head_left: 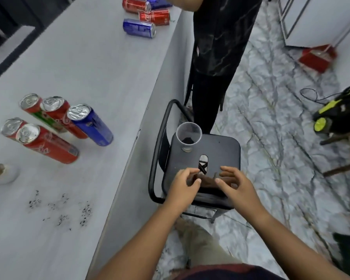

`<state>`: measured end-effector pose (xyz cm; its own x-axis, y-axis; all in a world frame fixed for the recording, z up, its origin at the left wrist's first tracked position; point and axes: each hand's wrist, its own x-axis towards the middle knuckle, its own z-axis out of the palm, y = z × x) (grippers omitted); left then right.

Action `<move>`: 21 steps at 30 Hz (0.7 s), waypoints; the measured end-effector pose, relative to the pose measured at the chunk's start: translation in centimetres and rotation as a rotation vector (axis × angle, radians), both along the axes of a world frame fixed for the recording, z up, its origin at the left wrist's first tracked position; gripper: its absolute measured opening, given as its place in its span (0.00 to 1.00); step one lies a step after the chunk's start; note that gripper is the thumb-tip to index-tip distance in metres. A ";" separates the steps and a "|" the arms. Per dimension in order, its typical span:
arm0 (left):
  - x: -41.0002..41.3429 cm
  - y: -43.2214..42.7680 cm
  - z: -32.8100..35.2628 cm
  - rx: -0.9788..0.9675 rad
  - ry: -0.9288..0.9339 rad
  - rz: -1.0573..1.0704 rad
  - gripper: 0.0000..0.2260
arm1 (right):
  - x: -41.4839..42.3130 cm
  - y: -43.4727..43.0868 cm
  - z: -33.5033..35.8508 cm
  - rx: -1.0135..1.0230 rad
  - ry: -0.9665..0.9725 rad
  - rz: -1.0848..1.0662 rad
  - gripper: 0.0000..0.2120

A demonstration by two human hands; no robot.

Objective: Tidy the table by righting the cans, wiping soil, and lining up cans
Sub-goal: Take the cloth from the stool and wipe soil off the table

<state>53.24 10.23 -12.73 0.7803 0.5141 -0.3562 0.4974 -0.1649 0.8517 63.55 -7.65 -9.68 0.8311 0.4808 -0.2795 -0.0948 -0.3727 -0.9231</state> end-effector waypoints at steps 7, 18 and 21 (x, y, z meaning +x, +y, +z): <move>1.8 -0.7 -3.2 -0.028 0.185 -0.094 0.25 | 2.0 -2.9 -4.8 -0.232 0.032 0.045 0.23; 2.0 -1.1 -3.3 0.157 0.261 -0.200 0.16 | 2.9 -3.2 -7.6 -0.467 -0.198 0.249 0.12; 1.9 -1.0 -2.6 0.050 0.254 -0.153 0.11 | 3.4 -3.4 -6.8 -0.327 -0.047 0.164 0.04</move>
